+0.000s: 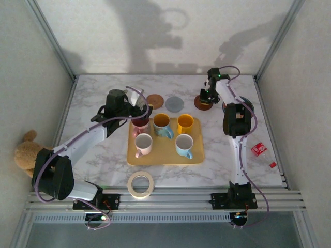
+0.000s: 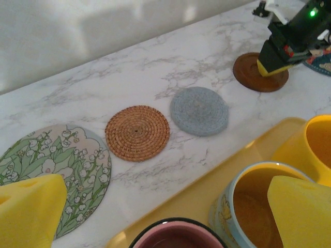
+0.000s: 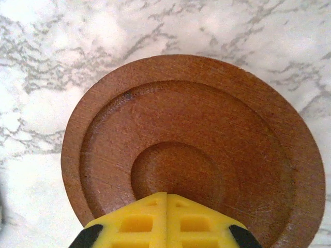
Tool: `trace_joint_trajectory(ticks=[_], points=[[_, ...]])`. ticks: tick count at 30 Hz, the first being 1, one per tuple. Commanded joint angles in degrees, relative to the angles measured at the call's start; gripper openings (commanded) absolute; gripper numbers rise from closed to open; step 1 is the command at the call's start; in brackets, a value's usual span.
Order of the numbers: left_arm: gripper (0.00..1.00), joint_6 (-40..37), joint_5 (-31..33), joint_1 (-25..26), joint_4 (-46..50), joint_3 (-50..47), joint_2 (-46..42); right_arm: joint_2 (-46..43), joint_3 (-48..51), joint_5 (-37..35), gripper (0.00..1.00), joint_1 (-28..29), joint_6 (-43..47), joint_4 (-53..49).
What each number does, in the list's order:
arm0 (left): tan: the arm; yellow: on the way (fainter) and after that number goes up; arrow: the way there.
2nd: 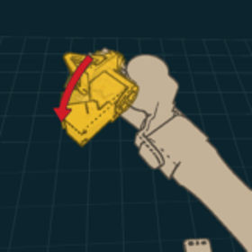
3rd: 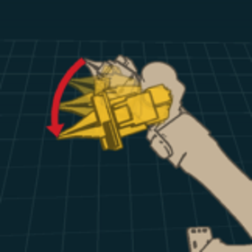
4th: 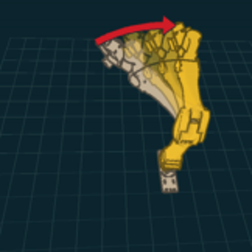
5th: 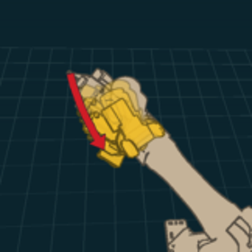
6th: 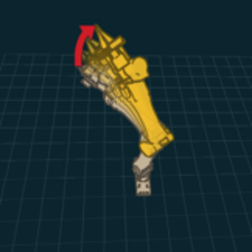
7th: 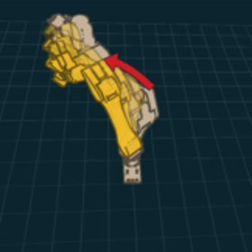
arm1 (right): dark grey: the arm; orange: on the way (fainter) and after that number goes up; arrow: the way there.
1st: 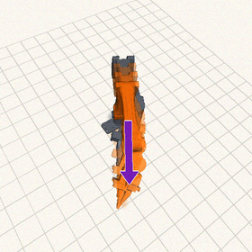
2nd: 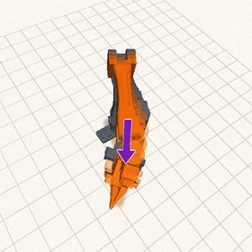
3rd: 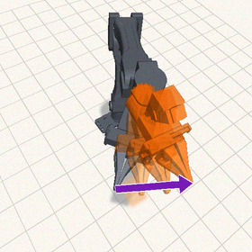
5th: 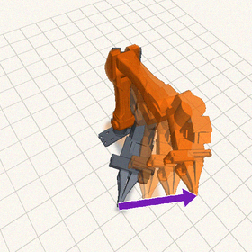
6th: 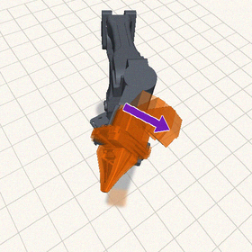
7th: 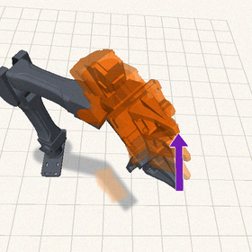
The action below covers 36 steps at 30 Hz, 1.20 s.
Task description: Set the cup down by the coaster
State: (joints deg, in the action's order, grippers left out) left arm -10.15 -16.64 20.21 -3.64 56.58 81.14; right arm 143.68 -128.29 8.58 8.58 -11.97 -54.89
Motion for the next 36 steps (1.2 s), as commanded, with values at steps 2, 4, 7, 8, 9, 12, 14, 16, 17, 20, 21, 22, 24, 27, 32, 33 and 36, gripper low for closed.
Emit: trace_joint_trajectory(ticks=[2, 4, 7, 8, 9, 12, 14, 16, 17, 20, 21, 22, 24, 27, 32, 33, 36], points=[[0.99, 2.9, 0.3, 0.2, -1.5, 3.1, 1.7, -1.4, 3.7, -1.7, 0.0, 0.9, 1.1, -3.3], [1.0, 3.4, 0.7, 0.3, -1.0, 4.1, 2.1, -1.6, 4.3, -1.0, 0.0, 1.3, 0.9, -2.6], [1.0, 3.4, 2.0, 0.4, 1.6, 6.9, 2.6, -1.6, 4.5, 0.7, 0.0, 2.0, 0.5, -1.8], [1.0, 3.4, 2.6, 0.4, 2.3, 7.5, 2.4, -1.5, 4.3, 1.0, 0.0, 2.2, 0.3, -1.7], [1.0, 3.4, 3.1, 0.4, 2.7, 7.7, 2.2, -1.1, 3.8, 1.2, 0.0, 2.4, 0.2, -1.7], [1.0, 3.8, 3.9, 0.5, 3.1, 7.8, 1.4, -0.1, 2.5, 1.6, 0.0, 2.7, 0.0, -1.9], [1.0, 4.1, 4.1, 0.4, 3.4, 7.8, 1.2, 0.2, 2.3, 1.7, 0.0, 2.7, -0.3, -1.8], [1.0, 4.2, 4.4, 0.5, 3.6, 7.9, 1.3, 0.5, 2.1, 2.0, 0.0, 2.7, -0.4, -1.6], [1.0, 4.3, 4.6, 0.4, 3.6, 7.9, 1.4, 0.6, 2.1, 2.7, 0.0, 2.8, -0.6, -1.6], [1.0, 4.7, 4.8, 0.4, 3.2, 7.9, 1.5, 0.7, 2.3, 3.7, 0.0, 2.9, -0.8, -1.4], [1.0, 5.0, 4.9, 0.4, 3.1, 7.8, 1.3, 0.6, 2.2, 3.6, 0.0, 3.1, -0.7, -1.5], [1.0, 5.0, 5.0, 0.4, 3.1, 7.8, 1.2, 0.8, 2.2, 3.6, 0.0, 3.1, -0.8, -1.5], [1.0, 4.7, 5.0, 0.4, 2.9, 7.1, 0.6, 0.9, 1.8, 3.7, 0.0, 3.1, -0.9, -1.8], [1.0, 4.0, 5.3, 0.4, 2.6, 6.0, -0.2, 0.9, 1.1, 3.7, 0.0, 3.2, -1.0, -2.2], [1.0, 3.1, 5.0, 0.4, 2.8, 5.6, 0.0, 0.9, 0.5, 4.0, 0.0, 3.6, -1.2, -2.8], [1.0, 2.9, 5.0, 0.4, 2.7, 5.5, 0.0, 1.0, 0.3, 4.0, 0.0, 3.6, -1.1, -3.0], [1.0, 2.7, 4.9, 0.4, 2.6, 5.3, -0.2, 1.5, -0.6, 4.1, 0.0, 3.9, -1.4, -3.5]])
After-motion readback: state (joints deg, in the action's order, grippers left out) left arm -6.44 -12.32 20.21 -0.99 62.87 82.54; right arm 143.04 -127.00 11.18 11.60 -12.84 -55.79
